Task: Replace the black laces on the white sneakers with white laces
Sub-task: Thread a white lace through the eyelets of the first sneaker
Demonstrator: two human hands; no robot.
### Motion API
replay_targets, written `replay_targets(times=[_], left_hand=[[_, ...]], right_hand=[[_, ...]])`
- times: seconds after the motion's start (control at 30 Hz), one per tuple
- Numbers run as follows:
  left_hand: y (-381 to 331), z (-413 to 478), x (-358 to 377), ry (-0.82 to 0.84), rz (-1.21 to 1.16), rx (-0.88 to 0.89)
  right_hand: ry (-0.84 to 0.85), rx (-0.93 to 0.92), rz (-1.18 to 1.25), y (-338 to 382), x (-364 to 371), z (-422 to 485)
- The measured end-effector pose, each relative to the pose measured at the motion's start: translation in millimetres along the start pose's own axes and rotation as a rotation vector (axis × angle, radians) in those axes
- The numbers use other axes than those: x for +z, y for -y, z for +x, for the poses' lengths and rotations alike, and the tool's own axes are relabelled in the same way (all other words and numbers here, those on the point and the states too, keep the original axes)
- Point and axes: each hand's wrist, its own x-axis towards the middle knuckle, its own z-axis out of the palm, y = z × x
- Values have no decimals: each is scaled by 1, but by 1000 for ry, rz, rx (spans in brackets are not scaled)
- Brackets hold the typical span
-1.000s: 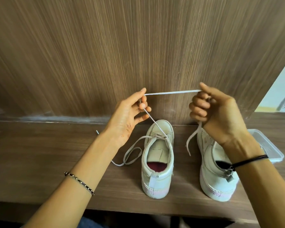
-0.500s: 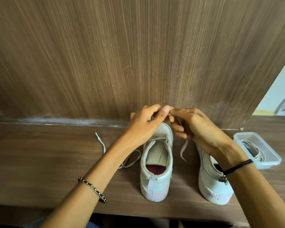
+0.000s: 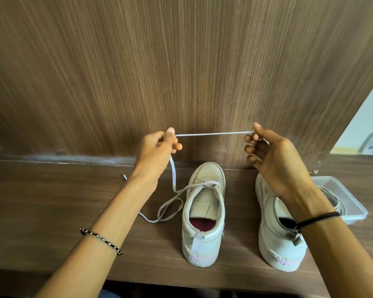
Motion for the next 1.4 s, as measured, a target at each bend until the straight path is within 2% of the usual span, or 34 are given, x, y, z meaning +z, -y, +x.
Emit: replay_targets(times=[0.13,0.23,0.3,0.37,0.43,0.53,0.6,0.67,0.77,0.93,1.07,1.23,1.4], left_hand=[[6,-2,-2,28,51,-38],[11,-2,-2,160,137,-39],[15,-3,1,170,268,20],[13,-6,3,70,437,145],[7,-12,0,55,468,238],[-4,-29,-7,312,415,107],[-6,-40,-7,442,526,0],[-3,-46,-2,465,678,-17],[5,-48,4,374,808,50],[21,-54,9,314,786,173],[31,-55,8,262,724,219],[33,-52,1,245,536,126],[29,-47,-4,303,329,-77]], right_hand=[[-104,-60,46,-3,3,0],[-215,-118,182,-5,5,1],[-231,-167,280,-5,4,2],[-234,-254,305,-4,3,2],[-248,-349,291,-4,1,3],[-260,-449,105,-4,-1,5],[-188,-457,-117,-7,-1,4],[-59,-405,-319,-13,1,3],[87,-333,-521,-23,6,-1],[199,-263,-709,-29,16,-5],[255,-276,-853,-33,15,-5],[330,-290,-916,-35,11,-5],[352,-300,-1027,-38,12,-2]])
